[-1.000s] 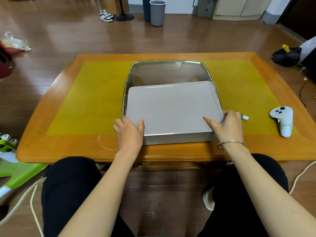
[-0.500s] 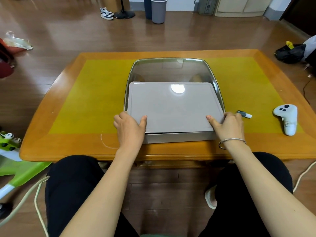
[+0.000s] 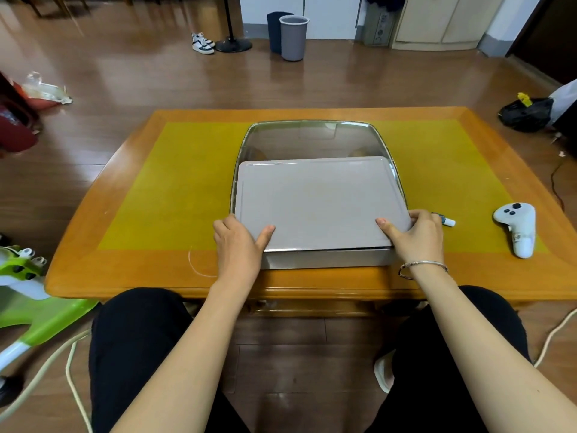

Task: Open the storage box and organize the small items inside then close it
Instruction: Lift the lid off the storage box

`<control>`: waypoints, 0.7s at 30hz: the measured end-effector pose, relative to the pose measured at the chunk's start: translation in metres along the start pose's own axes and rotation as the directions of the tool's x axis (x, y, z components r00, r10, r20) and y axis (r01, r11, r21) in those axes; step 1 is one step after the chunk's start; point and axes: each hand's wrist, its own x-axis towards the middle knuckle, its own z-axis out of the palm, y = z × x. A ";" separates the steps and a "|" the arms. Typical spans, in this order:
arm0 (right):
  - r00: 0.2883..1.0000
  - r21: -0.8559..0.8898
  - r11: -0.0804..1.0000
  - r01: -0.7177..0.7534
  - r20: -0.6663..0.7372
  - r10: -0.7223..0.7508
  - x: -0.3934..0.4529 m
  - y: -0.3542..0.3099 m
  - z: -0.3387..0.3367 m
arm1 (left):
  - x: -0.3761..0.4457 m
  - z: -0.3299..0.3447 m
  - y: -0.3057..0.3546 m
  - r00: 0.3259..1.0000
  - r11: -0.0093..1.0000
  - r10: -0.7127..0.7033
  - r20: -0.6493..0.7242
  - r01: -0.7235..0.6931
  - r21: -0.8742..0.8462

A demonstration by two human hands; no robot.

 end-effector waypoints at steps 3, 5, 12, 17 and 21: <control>0.999 0.106 0.994 -0.030 0.025 0.028 0.005 -0.004 -0.005 | 0.005 -0.006 -0.004 1.000 0.999 0.013 0.029 -0.012 -0.044; 0.993 0.190 0.977 -0.093 0.086 0.078 0.008 -0.009 -0.006 | 0.012 -0.011 -0.006 0.999 0.995 0.002 0.053 0.004 -0.101; 0.961 0.595 0.767 -0.243 0.254 0.107 0.006 -0.029 -0.009 | 0.055 -0.034 -0.009 0.994 0.985 0.086 0.069 -0.075 -0.154; 0.955 0.835 0.473 -0.280 0.294 0.046 0.003 -0.053 -0.025 | 0.074 -0.043 0.000 0.979 0.985 0.145 0.143 -0.129 -0.114; 0.983 0.889 0.431 -0.154 0.180 -0.021 0.005 -0.075 -0.042 | 0.082 -0.050 0.019 0.965 0.975 0.221 0.143 -0.218 -0.033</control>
